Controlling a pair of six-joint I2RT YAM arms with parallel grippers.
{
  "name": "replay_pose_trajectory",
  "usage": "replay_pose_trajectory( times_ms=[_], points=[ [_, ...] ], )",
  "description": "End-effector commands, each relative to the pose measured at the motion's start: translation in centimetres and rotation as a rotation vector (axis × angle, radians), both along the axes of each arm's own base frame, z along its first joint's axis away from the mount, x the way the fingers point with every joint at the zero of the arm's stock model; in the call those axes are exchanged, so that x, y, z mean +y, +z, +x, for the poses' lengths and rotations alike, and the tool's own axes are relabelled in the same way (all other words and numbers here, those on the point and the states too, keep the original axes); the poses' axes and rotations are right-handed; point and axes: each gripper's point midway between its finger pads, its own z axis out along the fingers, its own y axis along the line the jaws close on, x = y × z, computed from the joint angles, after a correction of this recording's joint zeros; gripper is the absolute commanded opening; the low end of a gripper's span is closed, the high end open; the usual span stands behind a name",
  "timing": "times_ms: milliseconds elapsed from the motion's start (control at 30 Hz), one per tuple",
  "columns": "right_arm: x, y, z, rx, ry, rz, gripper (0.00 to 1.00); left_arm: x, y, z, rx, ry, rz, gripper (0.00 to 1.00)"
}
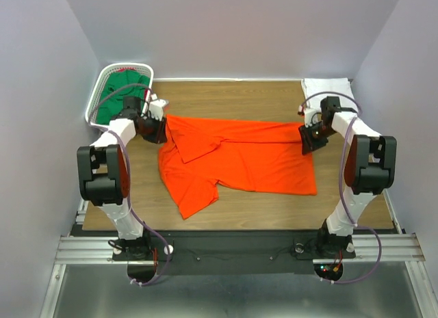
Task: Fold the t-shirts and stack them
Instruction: Fold the tshirt
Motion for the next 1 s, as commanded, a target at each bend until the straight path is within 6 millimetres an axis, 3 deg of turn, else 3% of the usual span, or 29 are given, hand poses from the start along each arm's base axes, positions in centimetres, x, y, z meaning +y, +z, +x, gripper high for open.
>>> replay_pose_trajectory(
  times_ms=[0, 133, 300, 433, 500, 533, 567, 633, 700, 800, 833, 867, 933, 967],
  points=[
    [-0.2, -2.3, -2.3, 0.087, 0.035, -0.031, 0.36, -0.9, -2.7, -4.3, 0.108, -0.077, 0.019, 0.32],
    [-1.5, -4.6, -2.0, 0.104, 0.024, -0.098, 0.35, -0.3, -6.3, -7.1, 0.212, -0.057, 0.049, 0.29],
    [-3.0, -6.6, -0.1, 0.111, -0.001, -0.159, 0.34, 0.8, -8.2, -6.8, 0.245, 0.020, 0.094, 0.25],
    [-3.7, -4.8, 2.6, 0.040, -0.019, -0.189, 0.34, 0.5, -6.6, -5.2, 0.205, 0.005, 0.081, 0.27],
    [-2.7, -3.2, 2.7, 0.003, 0.007, -0.144, 0.37, -0.1, -4.7, -5.1, 0.158, -0.062, 0.062, 0.34],
    [-2.4, -0.9, 2.4, -0.037, 0.015, -0.132, 0.39, -1.0, -3.5, -5.5, 0.154, -0.110, 0.025, 0.37],
    [-1.7, 0.0, 1.8, -0.047, 0.041, -0.096, 0.44, -1.2, -1.8, -5.7, 0.100, -0.163, 0.028, 0.42],
    [-0.9, 2.7, -0.1, -0.081, 0.088, -0.072, 0.51, -1.6, -0.3, -6.9, 0.072, -0.223, 0.033, 0.47],
    [-0.9, 4.1, -1.6, -0.103, 0.133, -0.088, 0.54, -1.7, 1.3, -8.0, 0.012, -0.281, 0.074, 0.49],
    [-1.2, 4.4, -5.4, -0.087, 0.203, -0.126, 0.54, -1.1, 0.9, -11.3, 0.009, -0.404, 0.156, 0.51],
    [-1.3, 4.3, -6.4, -0.076, 0.218, -0.137, 0.54, -1.8, -0.3, -13.0, 0.037, -0.460, 0.172, 0.51],
    [-1.6, 4.5, -7.2, -0.083, 0.228, -0.163, 0.52, -1.8, -0.2, -13.8, 0.021, -0.487, 0.198, 0.51],
    [-2.0, 3.0, -9.2, -0.039, 0.261, -0.192, 0.50, -1.9, -2.2, -16.3, 0.040, -0.568, 0.267, 0.52],
    [-2.0, 2.9, -9.9, -0.041, 0.281, -0.203, 0.50, -2.0, -2.1, -16.5, 0.000, -0.585, 0.298, 0.53]
  ],
)
